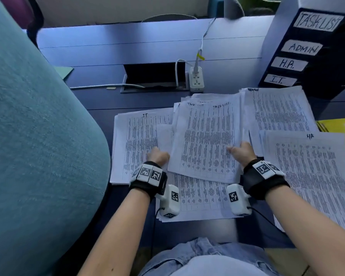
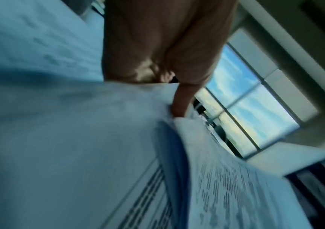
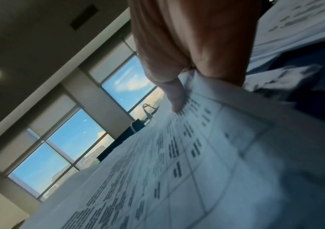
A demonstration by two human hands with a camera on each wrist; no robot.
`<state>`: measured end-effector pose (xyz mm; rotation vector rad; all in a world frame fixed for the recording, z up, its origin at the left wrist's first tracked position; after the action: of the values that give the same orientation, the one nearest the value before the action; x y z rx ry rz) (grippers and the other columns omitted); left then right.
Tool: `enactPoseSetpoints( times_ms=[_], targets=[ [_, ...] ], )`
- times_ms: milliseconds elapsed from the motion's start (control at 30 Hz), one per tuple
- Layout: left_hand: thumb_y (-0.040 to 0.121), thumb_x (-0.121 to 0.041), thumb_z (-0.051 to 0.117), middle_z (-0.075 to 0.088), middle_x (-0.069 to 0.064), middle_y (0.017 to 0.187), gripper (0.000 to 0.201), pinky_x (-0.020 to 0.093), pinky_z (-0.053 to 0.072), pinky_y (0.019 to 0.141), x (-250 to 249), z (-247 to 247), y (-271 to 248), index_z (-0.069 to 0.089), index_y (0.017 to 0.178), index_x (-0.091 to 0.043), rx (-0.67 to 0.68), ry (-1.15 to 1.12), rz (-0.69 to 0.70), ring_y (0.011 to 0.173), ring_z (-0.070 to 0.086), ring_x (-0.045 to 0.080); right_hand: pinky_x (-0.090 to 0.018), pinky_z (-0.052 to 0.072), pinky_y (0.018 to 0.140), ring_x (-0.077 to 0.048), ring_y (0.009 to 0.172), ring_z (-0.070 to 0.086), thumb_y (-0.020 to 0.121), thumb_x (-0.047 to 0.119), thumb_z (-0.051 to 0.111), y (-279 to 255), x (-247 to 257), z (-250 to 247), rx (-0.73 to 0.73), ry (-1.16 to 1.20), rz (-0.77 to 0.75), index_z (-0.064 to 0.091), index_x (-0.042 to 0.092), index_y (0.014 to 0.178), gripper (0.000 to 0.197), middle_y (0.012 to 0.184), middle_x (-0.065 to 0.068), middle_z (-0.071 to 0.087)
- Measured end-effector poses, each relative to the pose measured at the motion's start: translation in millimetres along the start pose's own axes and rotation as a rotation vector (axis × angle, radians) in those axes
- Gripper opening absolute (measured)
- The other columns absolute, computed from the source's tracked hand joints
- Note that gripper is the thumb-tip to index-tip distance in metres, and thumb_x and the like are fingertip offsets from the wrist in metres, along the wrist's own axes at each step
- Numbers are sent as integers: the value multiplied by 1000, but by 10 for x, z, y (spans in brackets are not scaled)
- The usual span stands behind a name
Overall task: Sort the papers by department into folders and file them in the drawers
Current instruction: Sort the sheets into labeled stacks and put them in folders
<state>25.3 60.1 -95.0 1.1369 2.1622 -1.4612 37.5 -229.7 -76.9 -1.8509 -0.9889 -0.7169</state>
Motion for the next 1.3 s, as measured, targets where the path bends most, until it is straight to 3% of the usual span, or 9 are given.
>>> enactPoseSetpoints(
  times_ms=[100, 200, 333, 433, 667, 867, 1033, 1167, 1300],
  targets=[
    [86, -18, 63, 63, 20, 110, 34, 40, 55, 83, 92, 125, -74, 56, 110, 4, 165, -245, 6, 95, 62, 34, -48, 47, 93, -33, 98, 61, 85, 11, 63, 66, -131, -11, 18, 67, 29, 55, 14, 74, 14, 96, -19, 65],
    [94, -25, 51, 62, 21, 110, 31, 46, 49, 90, 137, 218, -168, 58, 109, 1, 237, -250, 30, 97, 61, 34, -45, 46, 96, -32, 102, 58, 87, 4, 59, 55, -131, -54, -7, 119, 37, 56, 8, 80, 9, 89, -11, 62],
    [97, -16, 44, 60, 14, 85, 27, 38, 52, 70, -41, -149, -228, 54, 105, 8, -1, -353, 154, 74, 59, 26, -43, 47, 94, -34, 106, 58, 89, 9, 57, 87, 13, -212, -144, 36, -22, 54, -5, 116, 30, 112, -19, 61],
    [95, -13, 47, 63, 12, 86, 16, 40, 53, 78, -282, -642, -401, 60, 92, -5, -222, -372, 308, 82, 62, 29, -37, 46, 86, -35, 106, 58, 91, 8, 54, 132, 120, -434, -248, 37, -11, 53, -5, 118, 30, 114, -23, 60],
    [94, -17, 50, 55, -5, 75, 11, 15, 40, 55, -837, -1616, -933, 56, 85, -15, -542, -604, 600, 60, 47, 5, -31, 42, 86, -35, 111, 55, 92, 9, 54, 249, 206, -607, -248, -110, 28, 48, -7, 124, 37, 121, -23, 57],
    [94, -13, 50, 58, -5, 86, 5, 19, 44, 74, -789, -1353, -945, 53, 90, -13, -452, -721, 541, 74, 55, 2, -35, 43, 90, -35, 111, 55, 89, 9, 59, 308, 172, -393, -164, -253, 35, 53, -5, 118, 33, 119, -23, 59],
    [93, -9, 51, 60, 13, 112, 28, 35, 44, 97, -548, -905, -742, 54, 119, 2, -350, -689, 416, 101, 56, 22, -42, 37, 94, -33, 119, 42, 85, 20, 64, 66, 423, -581, -416, -213, -114, 37, 5, 126, 51, 131, -19, 40],
    [92, -17, 52, 59, 9, 112, 33, 28, 38, 94, -345, -580, -556, 52, 120, 1, -279, -597, 320, 106, 50, 20, -27, 46, 65, -19, 80, 56, 98, 31, 41, -92, 584, -172, -60, 163, -228, 49, 3, 114, 33, 95, -8, 56],
    [92, -18, 53, 59, 10, 108, 31, 26, 37, 89, -141, -391, -420, 55, 115, 2, -272, -532, 234, 102, 50, 18, -43, 49, 82, -31, 91, 61, 99, 19, 41, -184, 479, 107, 79, 170, -254, 58, 0, 113, 29, 103, -21, 64]
  ],
)
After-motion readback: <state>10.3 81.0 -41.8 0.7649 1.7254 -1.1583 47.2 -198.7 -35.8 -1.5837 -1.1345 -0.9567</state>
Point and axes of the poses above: each hand's wrist, its own y-axis towards the middle knuckle, its own z-axis out of the palm, x = y × z, the point moved 9 cm from there along y, towards the middle knuckle
